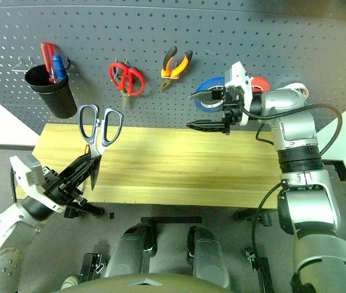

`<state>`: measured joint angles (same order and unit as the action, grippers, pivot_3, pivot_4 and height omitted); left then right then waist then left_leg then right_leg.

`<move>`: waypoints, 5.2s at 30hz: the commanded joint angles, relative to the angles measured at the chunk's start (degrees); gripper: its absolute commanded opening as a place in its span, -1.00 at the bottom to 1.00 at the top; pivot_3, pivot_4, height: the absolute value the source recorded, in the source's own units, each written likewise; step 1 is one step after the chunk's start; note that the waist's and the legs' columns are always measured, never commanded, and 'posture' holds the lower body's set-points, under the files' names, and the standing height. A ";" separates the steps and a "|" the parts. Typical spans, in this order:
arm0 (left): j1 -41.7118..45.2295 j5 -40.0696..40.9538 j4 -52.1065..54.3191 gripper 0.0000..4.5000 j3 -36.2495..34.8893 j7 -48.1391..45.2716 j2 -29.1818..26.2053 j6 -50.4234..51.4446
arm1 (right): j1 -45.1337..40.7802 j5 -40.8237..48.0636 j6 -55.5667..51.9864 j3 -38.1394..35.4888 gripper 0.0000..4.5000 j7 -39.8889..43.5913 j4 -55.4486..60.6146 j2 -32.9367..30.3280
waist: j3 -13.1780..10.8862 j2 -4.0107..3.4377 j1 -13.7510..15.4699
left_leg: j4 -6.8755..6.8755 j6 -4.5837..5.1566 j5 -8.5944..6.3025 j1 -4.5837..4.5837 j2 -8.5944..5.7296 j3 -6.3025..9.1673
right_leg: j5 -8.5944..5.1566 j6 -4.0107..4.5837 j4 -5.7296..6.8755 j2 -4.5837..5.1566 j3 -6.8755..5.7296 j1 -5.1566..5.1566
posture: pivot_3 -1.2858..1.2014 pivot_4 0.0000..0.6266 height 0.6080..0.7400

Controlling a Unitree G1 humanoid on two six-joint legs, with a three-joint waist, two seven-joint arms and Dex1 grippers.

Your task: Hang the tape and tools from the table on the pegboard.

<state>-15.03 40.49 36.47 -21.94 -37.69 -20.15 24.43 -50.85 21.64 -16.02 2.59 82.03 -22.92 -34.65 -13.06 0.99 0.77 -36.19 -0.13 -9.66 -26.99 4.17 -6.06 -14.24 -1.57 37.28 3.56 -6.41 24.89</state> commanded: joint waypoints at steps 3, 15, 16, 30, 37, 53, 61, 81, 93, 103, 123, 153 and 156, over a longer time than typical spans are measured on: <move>0.69 4.19 0.06 -0.70 -2.27 -2.84 0.09 -6.02 | -2.97 3.96 -2.76 -3.83 1.00 0.75 -0.06 -0.52 | 0.51 -0.07 -0.01 | -0.01 0.01 0.00 0.00 -0.01 -0.02 | 0.01 0.00 0.01 -0.05 0.00 0.01 | 0.09 -0.70 0.84; 7.39 5.27 -1.65 -0.70 -1.56 -0.19 -2.95 -7.32 | -1.85 5.33 -5.68 -4.14 1.00 0.98 0.95 -0.80 | 1.75 -0.21 0.02 | -0.05 0.13 0.08 0.05 -0.10 -0.12 | 0.02 -0.01 0.06 -0.19 0.02 -0.05 | 0.08 -0.72 0.84; 7.83 5.07 -1.95 -0.70 -1.44 0.00 -2.93 -7.45 | -1.85 5.37 -5.69 -4.16 1.00 0.94 0.95 -0.80 | 1.85 -0.19 0.00 | -0.06 0.14 0.09 0.06 -0.11 -0.15 | 0.02 -0.01 0.06 -0.20 0.02 -0.06 | 0.08 -0.72 0.84; 19.33 -1.85 -15.12 -0.70 5.03 1.11 -5.11 -7.17 | -1.71 4.89 -5.28 -4.04 1.00 0.05 0.96 -0.97 | 2.08 -0.23 -0.03 | -0.05 0.17 0.09 0.38 -0.12 -0.25 | 0.02 -0.01 0.10 -0.24 0.06 -0.35 | 0.06 -0.68 0.84; 24.92 -3.85 -24.38 -0.70 6.57 -3.75 -7.22 -8.27 | -1.18 5.03 -5.54 -4.44 1.00 -1.20 1.51 -1.19 | 2.07 -0.23 -0.06 | -0.05 0.17 0.09 0.39 -0.11 -0.28 | 0.02 -0.01 0.13 -0.24 0.06 -0.34 | 0.05 -0.66 0.84; 35.85 -8.07 -41.42 -0.70 10.05 -13.18 -6.40 -13.51 | 1.60 6.51 -9.22 -5.09 1.00 -2.58 7.06 -2.02 | 2.07 -0.23 -0.45 | -0.06 0.19 0.11 0.43 -0.12 -0.28 | 0.02 -0.01 0.24 -0.19 0.07 -0.33 | 0.01 -0.61 0.84; 40.23 -11.41 -48.57 -0.70 10.60 -12.18 -5.37 -15.79 | 2.13 6.21 -9.08 -4.75 1.00 -2.95 8.00 -2.51 | 2.07 -0.23 -0.43 | -0.08 0.20 0.11 0.44 -0.14 -0.29 | 0.02 -0.01 0.28 -0.17 0.07 -0.34 | 0.01 -0.61 0.84; 50.85 -19.02 -63.00 0.06 11.54 -5.51 -1.42 -20.77 | 3.40 5.87 -7.71 -4.24 1.00 -4.71 9.22 -1.98 | 2.07 -0.22 -0.79 | -0.20 0.23 0.12 0.47 -0.18 -0.31 | 0.01 -0.02 0.57 -0.14 0.07 -0.31 | 0.01 -0.63 0.84; 43.98 -17.23 -50.21 0.99 10.61 -3.35 -3.15 -16.21 | 4.01 6.48 -9.27 -3.97 1.00 -4.29 10.17 -2.45 | 2.07 -0.22 -1.56 | -0.28 0.24 0.11 0.48 -0.19 -0.26 | -0.01 -0.04 0.71 -0.08 0.07 -0.30 | 0.01 -0.61 0.84; 27.90 -13.69 -24.60 0.99 6.25 4.65 -8.27 -0.69 | 6.34 8.88 -14.58 -2.27 1.00 -3.27 13.94 -0.93 | 2.07 -0.22 -1.46 | -0.27 0.24 0.09 0.50 -0.15 -0.06 | -0.02 -0.03 0.71 0.00 0.11 -0.31 | 0.04 -0.60 0.84; 23.34 -15.84 -25.66 0.99 1.16 23.89 -10.51 24.93 | 5.01 -1.96 -12.24 12.09 1.00 -9.26 9.18 11.21 | 1.91 -0.18 0.49 | -0.21 0.09 -0.02 0.51 -0.06 -0.05 | -0.06 0.00 0.69 0.08 0.18 -0.25 | 0.12 -0.34 0.84; 48.34 -27.01 -63.48 0.99 6.58 29.63 -8.19 22.84 | 3.59 -6.13 -17.16 12.11 1.00 -11.28 5.91 9.68 | -6.71 0.08 2.81 | 0.06 0.21 0.08 0.34 0.02 -0.17 | -0.26 0.12 0.69 0.17 0.41 0.10 | 0.10 0.25 0.84; 48.81 -27.21 -65.08 0.99 6.92 28.99 -8.53 22.29 | 4.09 -5.93 -18.11 11.72 1.00 -11.59 6.82 8.90 | -6.92 0.04 2.76 | 0.08 0.20 0.08 0.33 0.03 -0.16 | -0.26 0.12 0.69 0.18 0.41 0.12 | 0.09 0.26 0.84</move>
<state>33.58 14.12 -28.21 -14.75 -8.36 -27.82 47.83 -47.08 14.79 -33.74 16.24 70.53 -19.00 -24.84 -19.98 1.03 3.54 -36.11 0.07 -9.58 -26.68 4.21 -6.23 -14.50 -1.44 37.97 3.75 -6.00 25.04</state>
